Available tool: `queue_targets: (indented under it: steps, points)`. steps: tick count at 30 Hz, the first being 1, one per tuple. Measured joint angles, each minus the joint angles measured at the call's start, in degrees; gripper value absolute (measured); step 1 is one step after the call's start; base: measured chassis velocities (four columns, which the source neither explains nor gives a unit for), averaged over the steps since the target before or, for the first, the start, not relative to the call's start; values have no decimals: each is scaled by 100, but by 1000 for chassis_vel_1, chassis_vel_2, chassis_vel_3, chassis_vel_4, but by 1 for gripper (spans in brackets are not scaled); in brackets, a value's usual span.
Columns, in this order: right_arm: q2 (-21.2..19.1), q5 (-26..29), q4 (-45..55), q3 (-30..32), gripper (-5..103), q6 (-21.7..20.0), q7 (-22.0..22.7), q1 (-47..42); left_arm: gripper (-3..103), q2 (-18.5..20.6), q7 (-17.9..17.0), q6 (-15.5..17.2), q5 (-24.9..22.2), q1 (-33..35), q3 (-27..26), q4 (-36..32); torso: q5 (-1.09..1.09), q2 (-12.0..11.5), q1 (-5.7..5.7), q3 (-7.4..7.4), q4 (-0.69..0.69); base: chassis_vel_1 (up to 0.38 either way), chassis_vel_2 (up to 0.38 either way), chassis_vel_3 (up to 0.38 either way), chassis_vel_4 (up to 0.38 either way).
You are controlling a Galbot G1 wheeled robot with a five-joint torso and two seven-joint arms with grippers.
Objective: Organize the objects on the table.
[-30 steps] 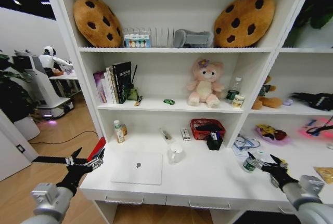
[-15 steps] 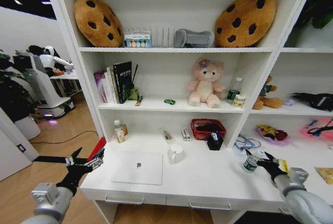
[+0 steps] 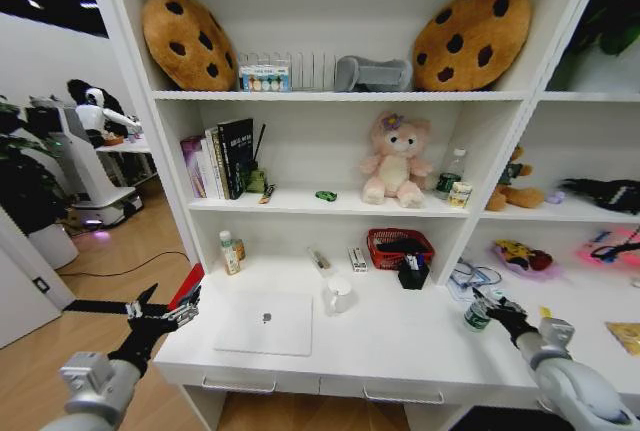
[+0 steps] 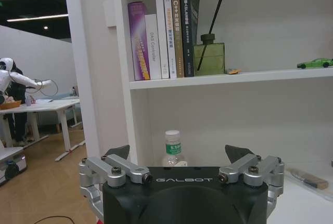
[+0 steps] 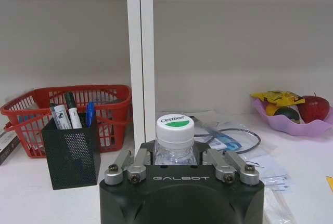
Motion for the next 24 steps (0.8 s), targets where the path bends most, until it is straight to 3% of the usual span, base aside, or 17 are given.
queue_targets:
  steps: [3, 5, 12, 15, 17, 19, 20, 22, 24]
  points:
    - [10, 9, 20, 6, 38, 6, 0, -18, 100, 0, 0, 0, 0, 0, 0, 0, 1, 0, 0, 0, 0, 0, 0, 0, 0]
    - [17, 27, 40, 17, 27, 14, 1, -39, 100, 0, 0, 0, 0, 0, 0, 0, 1, 0, 0, 0, 0, 0, 0, 0, 0]
    - [99, 207, 439, 268, 26, 94, 33, -337, 100, 0, 1, 0, 0, 0, 0, 0, 3, 0, 0, 0, 0, 0, 0, 0, 0]
    - [226, 253, 990, 734, 26, -31, 307, -851, 100, 0, 1, 0, 0, 0, 0, 0, 2, 0, 0, -1, 2, 0, 0, 0, 0]
    - [677, 159, 1898, 1702, 26, 163, 406, -1973, 100, 0, 1, 0, 0, 0, 0, 0, 0, 1, 0, -1, 0, 0, 0, 0, 0]
    - [1182, -62, 2323, 2092, 26, 432, 433, -2614, 100, 0, 0, 0, 0, 0, 0, 0, 0, 1, -1, -1, 0, 0, 0, 0, 0]
    - [1182, -62, 2323, 2092, 26, 432, 433, -2614, 100, 0, 0, 0, 0, 0, 0, 0, 0, 1, -1, -1, 0, 0, 0, 0, 0]
    - [1672, -332, 2601, 2133, 26, 757, 416, -3106, 100, 0, 1, 0, 0, 0, 0, 0, -1, 2, -2, -2, -3, 0, 0, 0, 0]
    - [1870, -541, 2690, 2047, 26, 968, 391, -3273, 100, 0, 0, 0, 0, 0, 0, 0, -1, 2, -2, -2, -3, 0, 0, 0, 0]
